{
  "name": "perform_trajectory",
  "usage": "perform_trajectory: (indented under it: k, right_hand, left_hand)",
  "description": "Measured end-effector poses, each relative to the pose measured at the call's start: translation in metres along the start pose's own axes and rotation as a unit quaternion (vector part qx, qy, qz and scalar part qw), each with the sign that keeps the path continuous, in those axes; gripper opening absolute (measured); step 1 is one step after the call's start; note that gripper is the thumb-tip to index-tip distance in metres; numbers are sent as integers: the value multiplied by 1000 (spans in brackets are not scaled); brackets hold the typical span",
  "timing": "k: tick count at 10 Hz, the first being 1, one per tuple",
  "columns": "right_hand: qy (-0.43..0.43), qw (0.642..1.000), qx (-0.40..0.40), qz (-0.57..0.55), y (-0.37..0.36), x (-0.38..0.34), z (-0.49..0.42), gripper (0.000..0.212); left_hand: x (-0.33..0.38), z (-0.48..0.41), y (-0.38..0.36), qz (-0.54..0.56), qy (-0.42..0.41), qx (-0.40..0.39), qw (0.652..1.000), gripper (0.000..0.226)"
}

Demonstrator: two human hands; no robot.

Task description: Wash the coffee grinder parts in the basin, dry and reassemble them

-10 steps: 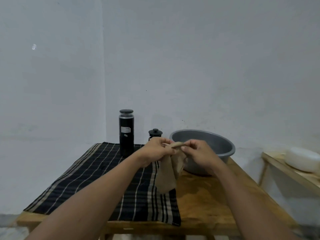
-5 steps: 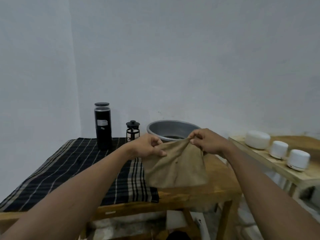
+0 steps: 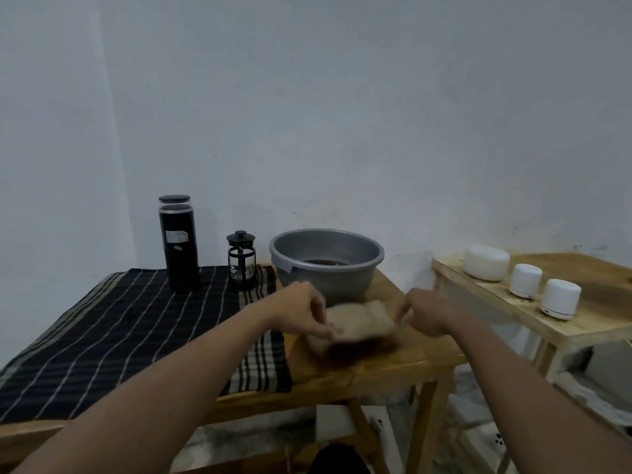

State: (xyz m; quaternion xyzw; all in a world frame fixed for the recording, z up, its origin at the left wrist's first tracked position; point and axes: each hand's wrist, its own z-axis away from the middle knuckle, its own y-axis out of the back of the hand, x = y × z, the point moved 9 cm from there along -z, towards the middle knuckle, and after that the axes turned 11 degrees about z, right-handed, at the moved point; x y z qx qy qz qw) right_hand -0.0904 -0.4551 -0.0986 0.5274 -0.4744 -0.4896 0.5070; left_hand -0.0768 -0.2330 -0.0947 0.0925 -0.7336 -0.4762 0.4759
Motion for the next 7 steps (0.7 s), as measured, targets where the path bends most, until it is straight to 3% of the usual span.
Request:
perform_trajectory:
  k: [1,2,3,4,6,7]
  right_hand:
    - [-15,999,0,-49,-26,-12,0,25]
    - [5,998,9,-68,-48,-38,-5,38]
    - [11,999,-16,-39,-78,-49,-10,50]
    - [-33,999,36,5,-79,-40,-9,42]
    - [-30,997,61,26,-74,-45,-8,50]
    - [-1,986,164,3,-68,-56,5,52]
  left_hand:
    - [-21,-2,-16,-69,50,49,995,45]
    - [-41,-2,-41,-136,112,20,984,77]
    - [-54,-3,-63,-167,147,-31,974,90]
    - [-60,-4,-67,-161,144,-52,975,84]
    - [-64,5,-62,-124,149,-64,979,80]
    - [-50,29,-48,-113,105,53,987,75]
